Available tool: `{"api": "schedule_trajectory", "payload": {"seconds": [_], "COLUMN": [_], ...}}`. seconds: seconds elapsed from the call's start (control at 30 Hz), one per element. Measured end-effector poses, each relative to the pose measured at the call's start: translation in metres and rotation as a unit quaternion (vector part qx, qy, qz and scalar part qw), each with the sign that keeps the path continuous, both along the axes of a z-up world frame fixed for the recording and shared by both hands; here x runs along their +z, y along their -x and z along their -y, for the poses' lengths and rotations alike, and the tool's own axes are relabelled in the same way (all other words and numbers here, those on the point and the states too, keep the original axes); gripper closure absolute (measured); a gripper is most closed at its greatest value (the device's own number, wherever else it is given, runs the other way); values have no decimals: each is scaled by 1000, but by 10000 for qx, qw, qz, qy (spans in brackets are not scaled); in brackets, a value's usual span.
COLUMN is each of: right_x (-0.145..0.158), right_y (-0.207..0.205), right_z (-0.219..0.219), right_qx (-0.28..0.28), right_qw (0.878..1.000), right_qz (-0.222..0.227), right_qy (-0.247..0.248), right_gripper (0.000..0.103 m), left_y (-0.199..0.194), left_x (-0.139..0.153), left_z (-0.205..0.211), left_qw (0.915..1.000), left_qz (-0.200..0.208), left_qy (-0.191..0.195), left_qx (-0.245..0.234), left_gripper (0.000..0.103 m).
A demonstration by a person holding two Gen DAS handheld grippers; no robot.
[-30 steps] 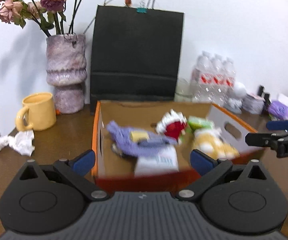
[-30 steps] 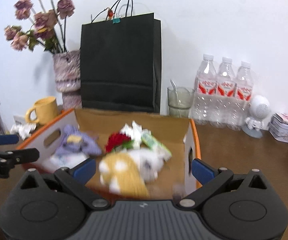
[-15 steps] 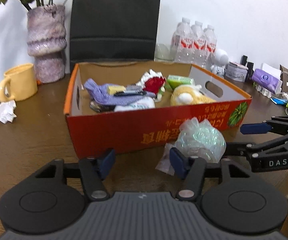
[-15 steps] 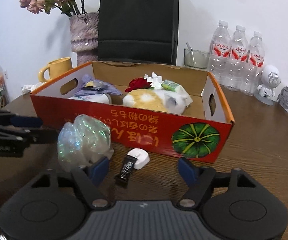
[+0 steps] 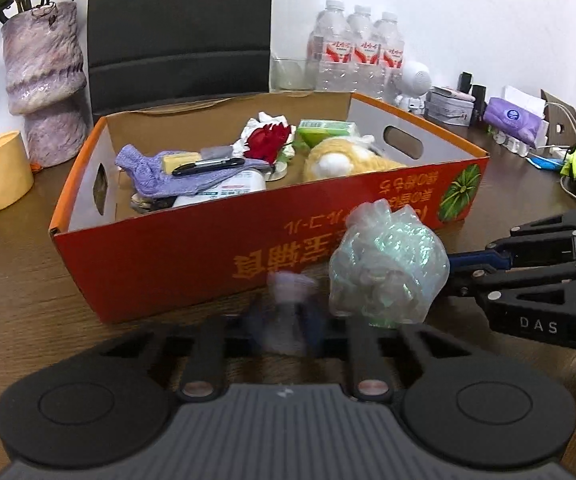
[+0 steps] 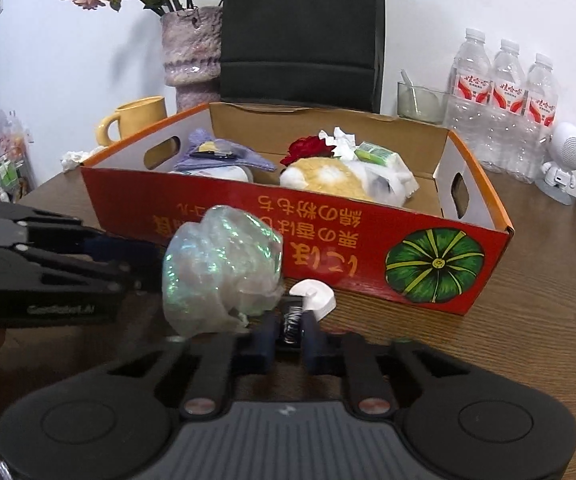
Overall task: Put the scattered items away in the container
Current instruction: 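Grasp a black sachet with the right gripper while the left grasps a clear sachet, then carry both sachets over the box and open both grippers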
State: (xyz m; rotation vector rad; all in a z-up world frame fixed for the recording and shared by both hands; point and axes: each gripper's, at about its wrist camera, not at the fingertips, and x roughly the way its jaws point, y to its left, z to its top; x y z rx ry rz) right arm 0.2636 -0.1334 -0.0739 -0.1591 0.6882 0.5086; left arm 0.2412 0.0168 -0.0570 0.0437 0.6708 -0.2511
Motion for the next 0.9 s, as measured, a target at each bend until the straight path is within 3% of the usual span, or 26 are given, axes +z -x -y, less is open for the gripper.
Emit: {"api": "schedule_trajectory", "payload": {"seconds": [0.7,0.9], "right_x": [7,25], "right_y": [14,20], "right_z": [14,24], "right_qx": [-67,-142], "right_qw": [9995,9985], "right_qz": [48,257], "right_qy": [-299,-471], "right_gripper": [93,93], "left_y": [30,44], "left_x": [14,39], "left_z": [-7,-24], "left_qw": [9995,9968], "left_qz": [244,561], "left_qy": [206,518], "left_qx": [71,250], "left_gripper": [88,88]}}
